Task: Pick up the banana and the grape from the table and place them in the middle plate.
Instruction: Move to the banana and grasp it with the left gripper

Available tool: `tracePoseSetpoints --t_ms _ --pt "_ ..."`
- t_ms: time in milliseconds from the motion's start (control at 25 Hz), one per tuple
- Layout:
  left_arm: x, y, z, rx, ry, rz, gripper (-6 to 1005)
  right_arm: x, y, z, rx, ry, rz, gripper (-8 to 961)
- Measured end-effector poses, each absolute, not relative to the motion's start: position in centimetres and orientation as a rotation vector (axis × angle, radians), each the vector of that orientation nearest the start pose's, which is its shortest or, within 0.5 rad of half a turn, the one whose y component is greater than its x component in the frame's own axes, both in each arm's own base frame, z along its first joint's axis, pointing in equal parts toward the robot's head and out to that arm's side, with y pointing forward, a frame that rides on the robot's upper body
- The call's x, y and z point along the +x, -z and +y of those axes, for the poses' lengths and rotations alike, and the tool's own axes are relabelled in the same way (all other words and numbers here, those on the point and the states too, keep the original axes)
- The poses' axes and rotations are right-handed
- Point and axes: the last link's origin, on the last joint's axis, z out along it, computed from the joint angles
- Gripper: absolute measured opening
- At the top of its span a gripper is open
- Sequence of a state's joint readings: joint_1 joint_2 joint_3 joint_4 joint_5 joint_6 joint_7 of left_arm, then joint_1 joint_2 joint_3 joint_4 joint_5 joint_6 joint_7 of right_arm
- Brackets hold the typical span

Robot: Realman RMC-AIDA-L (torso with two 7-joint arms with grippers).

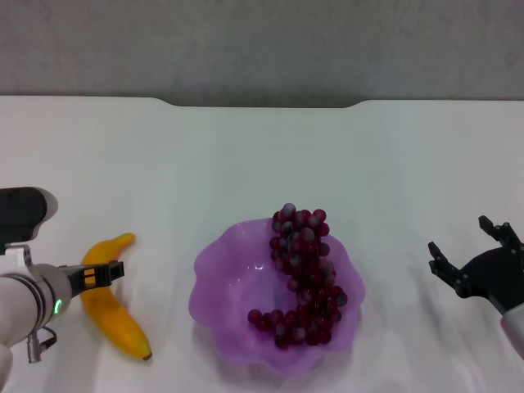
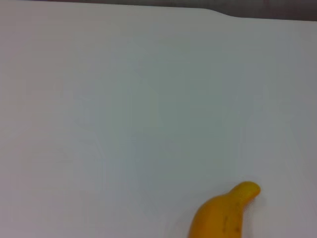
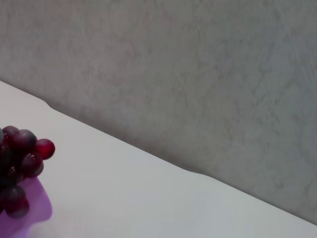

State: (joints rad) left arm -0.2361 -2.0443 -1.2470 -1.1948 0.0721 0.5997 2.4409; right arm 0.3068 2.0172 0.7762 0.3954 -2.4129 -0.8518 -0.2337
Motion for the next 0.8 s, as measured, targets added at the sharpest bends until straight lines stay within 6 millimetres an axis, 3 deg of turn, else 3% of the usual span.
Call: tracePoseSetpoints --t_ms 400,800 --pt "-31.1 4.6 34.2 -1.633 -0.02 -1.319 826 34.3 5.6 30.4 -1.902 -0.278 0.364 894" --pt "-31.3 5.0 34.4 -1.642 -0.045 -1.317 729 34.1 5.6 30.6 -1.904 -0.283 0.357 894"
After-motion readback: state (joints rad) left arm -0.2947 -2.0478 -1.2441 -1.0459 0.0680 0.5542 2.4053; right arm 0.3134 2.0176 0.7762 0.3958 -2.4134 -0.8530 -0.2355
